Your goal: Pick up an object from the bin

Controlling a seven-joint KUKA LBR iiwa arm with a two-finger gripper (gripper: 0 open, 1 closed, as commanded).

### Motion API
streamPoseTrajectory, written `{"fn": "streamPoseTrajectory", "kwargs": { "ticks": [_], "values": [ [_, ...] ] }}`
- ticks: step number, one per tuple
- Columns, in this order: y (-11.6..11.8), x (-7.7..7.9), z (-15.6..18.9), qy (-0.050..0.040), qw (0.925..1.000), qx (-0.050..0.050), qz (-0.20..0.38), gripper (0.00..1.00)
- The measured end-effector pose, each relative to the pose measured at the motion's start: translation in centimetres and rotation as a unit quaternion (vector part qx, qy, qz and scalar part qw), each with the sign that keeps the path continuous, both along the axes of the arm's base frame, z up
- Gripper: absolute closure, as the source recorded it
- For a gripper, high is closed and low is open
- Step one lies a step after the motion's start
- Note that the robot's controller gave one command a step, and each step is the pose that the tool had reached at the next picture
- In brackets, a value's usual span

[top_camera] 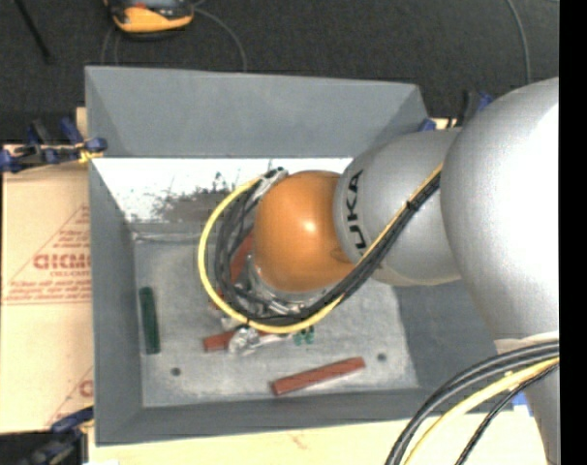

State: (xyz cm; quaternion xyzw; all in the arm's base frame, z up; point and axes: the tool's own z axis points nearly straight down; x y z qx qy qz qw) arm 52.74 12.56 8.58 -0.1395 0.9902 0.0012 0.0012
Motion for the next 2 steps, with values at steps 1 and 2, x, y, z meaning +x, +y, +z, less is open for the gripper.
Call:
{"fn": "streamPoseTrajectory", "kwargs": {
  "ticks": [1, 2],
  "values": [
    [0.0, 0.0, 0.0, 0.0001, 1.0000, 0.000, 0.000, 1.00],
    [0.1, 1.4, 13.3, -0.0007, 1.0000, -0.001, 0.003, 1.00]
  ]
}}
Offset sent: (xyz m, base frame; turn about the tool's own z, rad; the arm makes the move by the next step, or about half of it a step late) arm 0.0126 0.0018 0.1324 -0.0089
